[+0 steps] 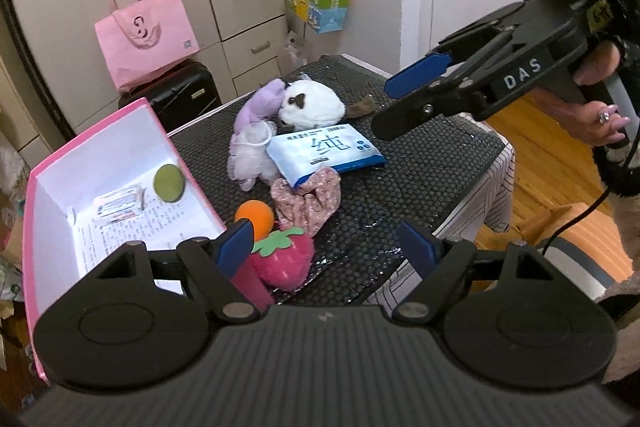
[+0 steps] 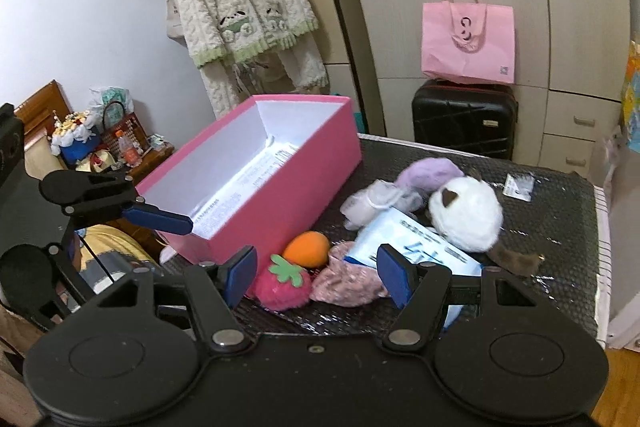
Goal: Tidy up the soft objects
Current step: 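Move the left tool to the large white wet-wipes pack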
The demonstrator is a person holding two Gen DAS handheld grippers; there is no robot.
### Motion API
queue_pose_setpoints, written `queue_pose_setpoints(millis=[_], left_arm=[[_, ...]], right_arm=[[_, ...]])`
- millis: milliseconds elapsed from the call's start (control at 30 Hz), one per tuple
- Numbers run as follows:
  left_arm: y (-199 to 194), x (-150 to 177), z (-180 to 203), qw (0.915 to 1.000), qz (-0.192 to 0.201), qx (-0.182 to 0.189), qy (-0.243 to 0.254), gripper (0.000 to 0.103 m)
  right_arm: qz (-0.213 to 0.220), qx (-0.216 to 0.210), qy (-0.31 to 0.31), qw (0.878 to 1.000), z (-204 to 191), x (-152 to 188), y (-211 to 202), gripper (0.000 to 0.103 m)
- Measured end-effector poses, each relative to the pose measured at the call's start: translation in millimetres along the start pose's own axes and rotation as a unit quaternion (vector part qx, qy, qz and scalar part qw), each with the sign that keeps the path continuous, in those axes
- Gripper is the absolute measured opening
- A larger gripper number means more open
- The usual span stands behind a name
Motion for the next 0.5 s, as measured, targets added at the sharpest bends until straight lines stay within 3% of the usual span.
queue_pose_setpoints(millis=[267,500], left_arm=[[25.5,-1.2,21.6,0.9998,-0.006,0.02,0.005,0.073],[57.1,-15.4,12.7,0.9992,-0.007,0.009,-0.039,0.068]], right_arm=[[-0.01,0.002,0.007,1.0,21.6,11.0,7.0,0.071],[-0.008,0.013,0.028,0.999,51.8,25.6,14.1,0.071]])
Point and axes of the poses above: each gripper's, at about its wrist camera, not at the fingertips, and y roughly the way its jaws point, z to its right, x to its underside, the point moved 9 cm from there along y, roughly the way its jaws point, and after that the axes turned 9 degrees about -x, right-handed, at the moved point
